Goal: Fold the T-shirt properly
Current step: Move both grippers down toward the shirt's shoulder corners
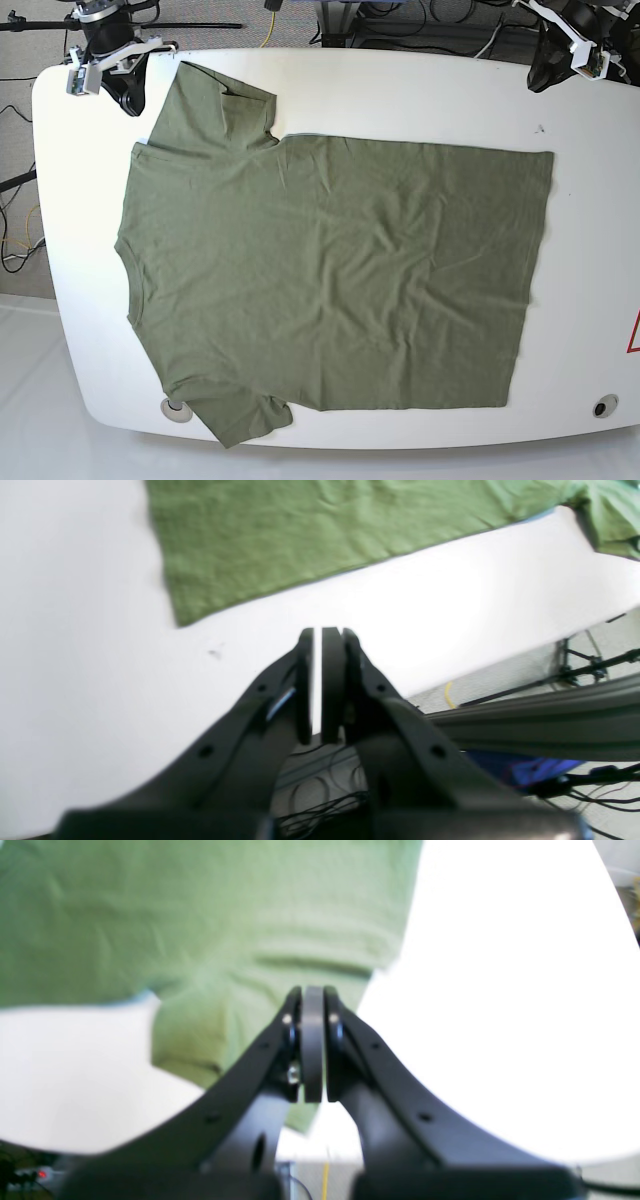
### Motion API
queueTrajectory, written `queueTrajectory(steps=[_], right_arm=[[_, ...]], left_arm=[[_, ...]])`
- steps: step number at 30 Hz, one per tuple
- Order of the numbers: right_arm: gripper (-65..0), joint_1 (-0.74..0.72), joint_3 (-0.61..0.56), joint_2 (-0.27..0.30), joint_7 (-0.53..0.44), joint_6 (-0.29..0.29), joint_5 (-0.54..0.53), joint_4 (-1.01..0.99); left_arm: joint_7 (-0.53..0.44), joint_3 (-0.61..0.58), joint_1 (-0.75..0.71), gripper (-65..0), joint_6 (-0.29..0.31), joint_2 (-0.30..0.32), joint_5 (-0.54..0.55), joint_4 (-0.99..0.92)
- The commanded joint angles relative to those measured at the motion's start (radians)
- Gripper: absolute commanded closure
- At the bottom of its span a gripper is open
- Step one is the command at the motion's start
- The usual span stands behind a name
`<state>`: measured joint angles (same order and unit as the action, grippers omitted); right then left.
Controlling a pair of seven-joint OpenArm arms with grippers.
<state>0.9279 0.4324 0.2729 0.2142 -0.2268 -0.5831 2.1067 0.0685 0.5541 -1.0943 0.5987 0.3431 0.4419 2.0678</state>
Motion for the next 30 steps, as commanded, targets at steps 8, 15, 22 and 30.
queueTrajectory(steps=[8,15,22,30], right_arm=[[-13.7,-0.093,0.05,-0.039,-0.046,-0.016,0.014,-0.018],[-14.8,-0.111,0.041,-0.083,-0.064,-0.009,0.074,-0.009],[-14.5,-0.122,0.039,-0.113,-0.058,-0.008,0.083,-0.015],[-23.3,-0.206,0.044,-0.122,0.061,-0.011,0.049,-0.047]], left_arm=[[-0.032,0.002,-0.011,-14.6,-0.008,0.004,0.028,0.03],[-0.059,-0.005,0.004,-21.2,0.005,0.014,0.035,0.026],[-0.063,-0.008,0.021,-21.6,0.008,0.022,0.039,0.021],[-0.04,-0.009,0.087,-19.3,0.001,0.03,0.05,0.016]])
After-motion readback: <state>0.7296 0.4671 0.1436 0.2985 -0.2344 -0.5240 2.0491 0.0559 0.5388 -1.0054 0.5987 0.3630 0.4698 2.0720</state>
